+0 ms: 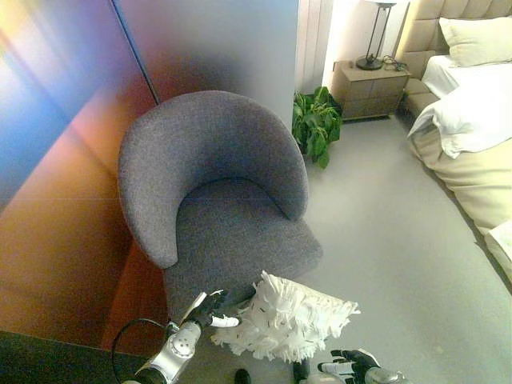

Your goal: Pick up the pillow and put it on the sofa.

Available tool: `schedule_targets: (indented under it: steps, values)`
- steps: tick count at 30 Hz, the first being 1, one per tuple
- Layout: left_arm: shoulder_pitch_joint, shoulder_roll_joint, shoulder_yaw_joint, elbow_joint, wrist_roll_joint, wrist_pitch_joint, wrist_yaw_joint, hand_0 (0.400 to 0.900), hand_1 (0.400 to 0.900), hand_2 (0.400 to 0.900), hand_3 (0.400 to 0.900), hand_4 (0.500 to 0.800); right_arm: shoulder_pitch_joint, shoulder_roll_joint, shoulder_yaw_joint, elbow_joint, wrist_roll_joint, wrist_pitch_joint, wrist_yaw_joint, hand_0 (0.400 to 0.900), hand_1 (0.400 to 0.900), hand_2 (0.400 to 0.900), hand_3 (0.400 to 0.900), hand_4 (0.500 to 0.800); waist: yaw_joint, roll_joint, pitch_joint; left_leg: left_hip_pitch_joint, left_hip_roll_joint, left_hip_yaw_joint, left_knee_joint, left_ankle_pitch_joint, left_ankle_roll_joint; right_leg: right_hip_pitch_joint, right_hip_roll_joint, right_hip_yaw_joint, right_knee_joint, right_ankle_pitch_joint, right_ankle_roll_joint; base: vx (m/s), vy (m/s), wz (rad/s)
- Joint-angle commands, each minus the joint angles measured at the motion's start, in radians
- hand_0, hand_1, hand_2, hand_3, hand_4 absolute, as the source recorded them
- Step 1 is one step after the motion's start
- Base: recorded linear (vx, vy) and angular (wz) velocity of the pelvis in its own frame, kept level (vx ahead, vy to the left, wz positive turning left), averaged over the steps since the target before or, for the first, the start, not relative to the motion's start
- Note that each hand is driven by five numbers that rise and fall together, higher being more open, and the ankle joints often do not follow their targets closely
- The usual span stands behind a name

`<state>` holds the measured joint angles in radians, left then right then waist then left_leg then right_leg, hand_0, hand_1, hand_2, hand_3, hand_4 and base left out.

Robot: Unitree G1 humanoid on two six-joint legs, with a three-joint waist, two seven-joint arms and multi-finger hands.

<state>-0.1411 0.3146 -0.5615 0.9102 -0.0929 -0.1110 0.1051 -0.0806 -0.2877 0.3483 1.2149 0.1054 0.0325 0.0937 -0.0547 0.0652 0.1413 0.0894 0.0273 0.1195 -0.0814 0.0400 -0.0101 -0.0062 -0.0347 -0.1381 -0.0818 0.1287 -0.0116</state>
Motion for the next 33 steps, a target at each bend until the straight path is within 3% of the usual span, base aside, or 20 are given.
schedule_targets:
  steps: [1, 11, 22, 33]
  values:
    - [-0.12, 0.009, 0.021, 0.026, 0.017, -0.06, 0.009, 0.9, 0.9, 0.9, 0.9, 0.8, -0.024, -0.015, 0.04, 0.027, -0.024, -0.006, 0.009, 0.9, 0.9, 0.9, 0.9, 0.8, -0.004, -0.028, 0.005, -0.026, -0.004, 0.026, 0.058, -0.072, -0.01, 0.025, -0.076, 0.032, 0.116, -0.16, 0.121, 0.0, 0.0, 0.0]
    - [-0.117, 0.007, 0.022, 0.029, 0.019, -0.061, 0.014, 0.9, 0.9, 0.9, 0.9, 0.8, -0.028, -0.013, 0.049, 0.025, -0.02, -0.014, 0.004, 0.9, 0.9, 0.9, 0.9, 0.8, -0.007, -0.029, 0.028, -0.04, -0.006, 0.024, 0.07, -0.076, -0.006, 0.008, -0.078, 0.042, 0.118, -0.153, 0.123, 0.0, -0.003, -0.01]
    - [-0.168, -0.013, 0.0, 0.077, -0.02, -0.083, 0.03, 0.9, 0.9, 0.9, 0.9, 0.8, -0.086, -0.036, 0.07, 0.007, -0.005, -0.04, -0.011, 0.9, 0.9, 0.9, 0.9, 0.8, -0.036, -0.022, 0.117, -0.092, -0.006, 0.043, 0.087, -0.076, -0.004, -0.065, -0.081, 0.084, 0.13, -0.137, 0.122, -0.05, -0.007, -0.08]
    - [-0.245, -0.029, -0.016, 0.092, -0.044, -0.068, 0.067, 0.9, 0.9, 0.9, 0.9, 0.8, -0.149, -0.049, 0.096, -0.026, 0.013, -0.047, -0.029, 0.9, 0.9, 0.9, 0.9, 0.8, -0.063, -0.013, 0.192, -0.157, -0.003, 0.056, 0.099, -0.059, -0.012, -0.144, -0.079, 0.111, 0.148, -0.122, 0.118, -0.04, -0.015, -0.05]
